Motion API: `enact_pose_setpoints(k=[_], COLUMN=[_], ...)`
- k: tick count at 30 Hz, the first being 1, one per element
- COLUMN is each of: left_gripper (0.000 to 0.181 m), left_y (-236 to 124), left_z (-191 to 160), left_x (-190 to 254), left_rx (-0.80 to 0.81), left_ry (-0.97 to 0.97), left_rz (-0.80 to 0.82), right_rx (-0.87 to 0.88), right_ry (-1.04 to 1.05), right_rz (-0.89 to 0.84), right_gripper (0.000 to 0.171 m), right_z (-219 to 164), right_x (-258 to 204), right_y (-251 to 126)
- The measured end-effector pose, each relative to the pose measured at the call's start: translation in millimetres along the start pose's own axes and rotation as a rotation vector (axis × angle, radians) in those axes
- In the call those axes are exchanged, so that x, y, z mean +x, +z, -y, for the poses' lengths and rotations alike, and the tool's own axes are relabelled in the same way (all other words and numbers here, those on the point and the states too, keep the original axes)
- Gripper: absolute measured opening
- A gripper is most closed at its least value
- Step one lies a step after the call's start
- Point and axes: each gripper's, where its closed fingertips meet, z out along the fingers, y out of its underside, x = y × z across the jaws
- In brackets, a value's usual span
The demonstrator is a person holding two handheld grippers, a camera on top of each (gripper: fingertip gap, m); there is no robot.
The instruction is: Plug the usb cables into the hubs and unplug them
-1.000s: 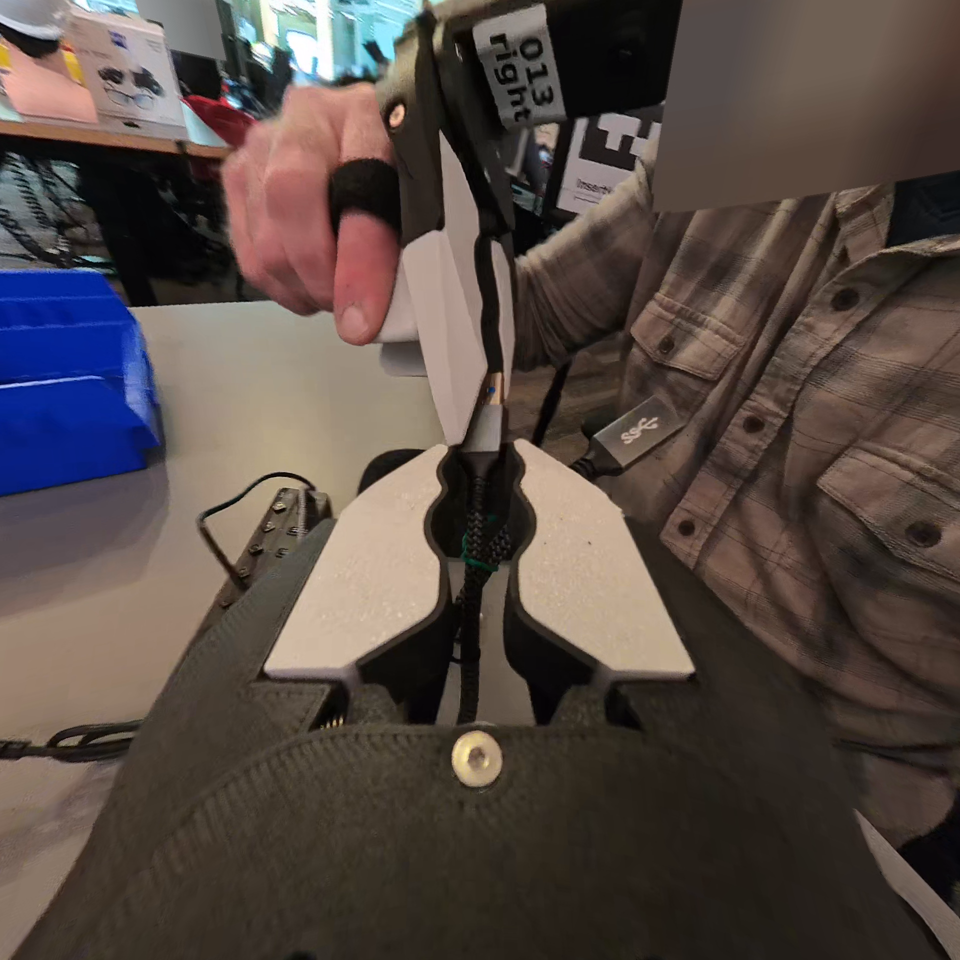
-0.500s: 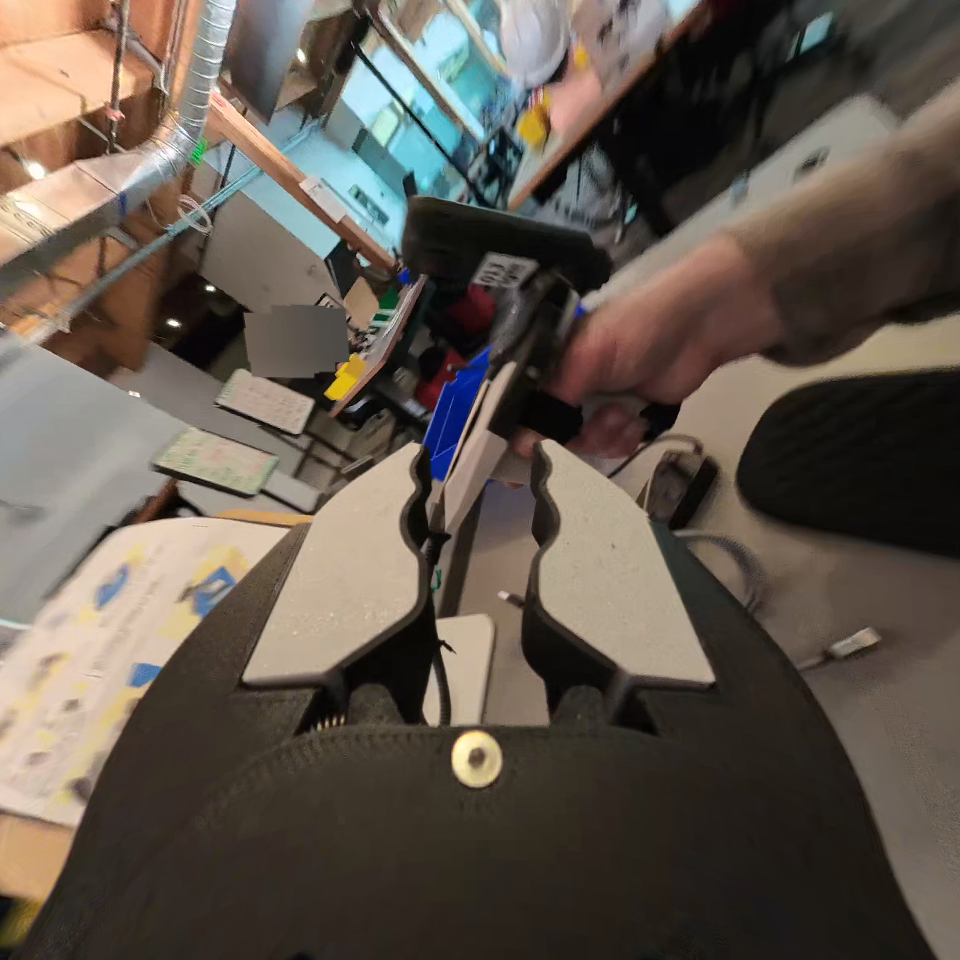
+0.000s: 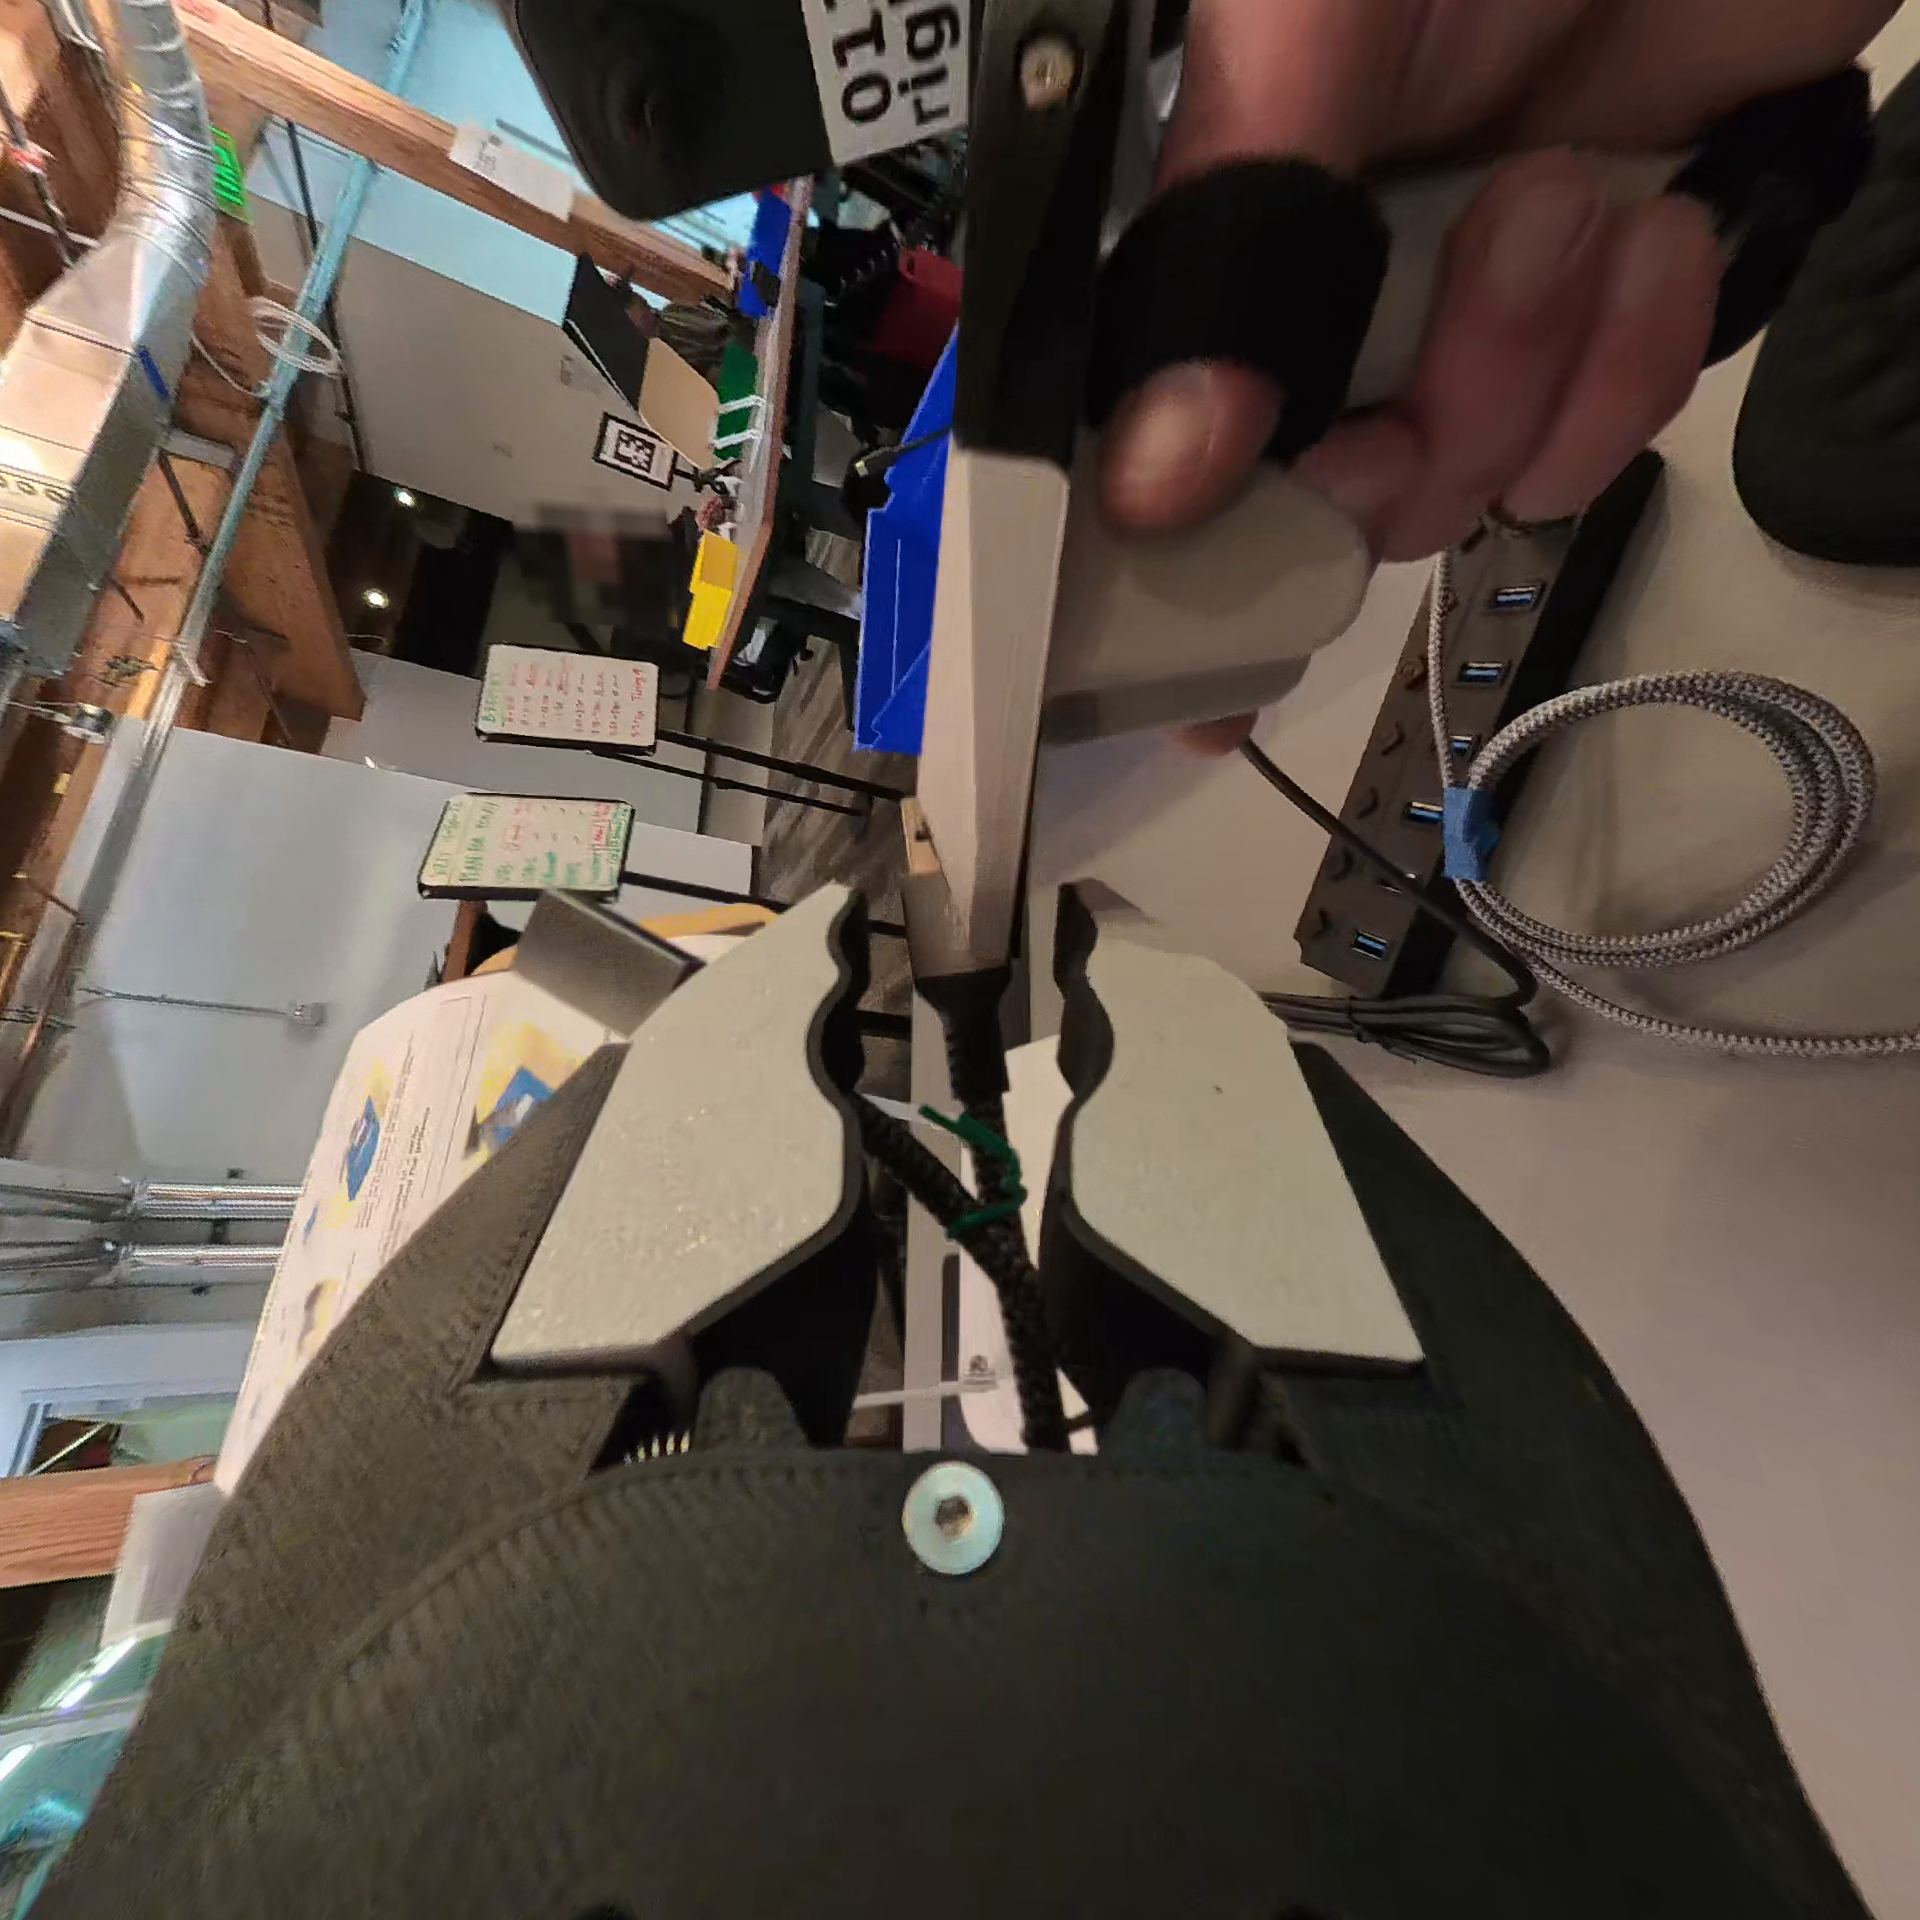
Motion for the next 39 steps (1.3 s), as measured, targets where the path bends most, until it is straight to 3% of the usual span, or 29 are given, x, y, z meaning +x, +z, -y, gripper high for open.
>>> enact_pose_setpoints(k=[12,22,25,28,35,37,39], left_gripper=[0.019,0.017,0.017,0.017,0.016,0.016,0.016], left_y=[-12.3,-13.5,-13.8,-19.4,-27.3,-27.4,-26.4], left_z=[11.9,10.5,5.2,2.0,7.0,11.3,17.6], left_x=[7.2,8.1,6.6,3.1,8.6,12.8,10.4], left_rx=[0.154,0.162,0.168,0.192,0.208,0.183,0.182], left_ry=[-0.108,-0.223,-0.34,-0.505,-0.837,-0.868,-0.898], left_rz=[-0.165,-0.237,-0.27,-0.347,-0.639,-0.702,-0.71], right_rx=[0.175,0.211,0.216,0.204,-0.246,-0.348,-0.435], right_ry=[0.245,0.273,0.21,-0.029,-1.458,-1.731,-1.868], right_rz=[0.176,0.219,0.175,0.057,-0.548,-0.583,-0.61], right_gripper=[0.006,0.008,0.022,0.023,0.029,0.028,0.027], right_z=[-1.1,0.8,5.5,12.7,20.7,18.7,15.3], right_x=[-8.3,-9.2,-8.1,-9.7,-12.4,-14.3,-5.8], right_y=[-6.3,-6.3,-8.7,-22.2,-30.9,-23.4,-18.3])
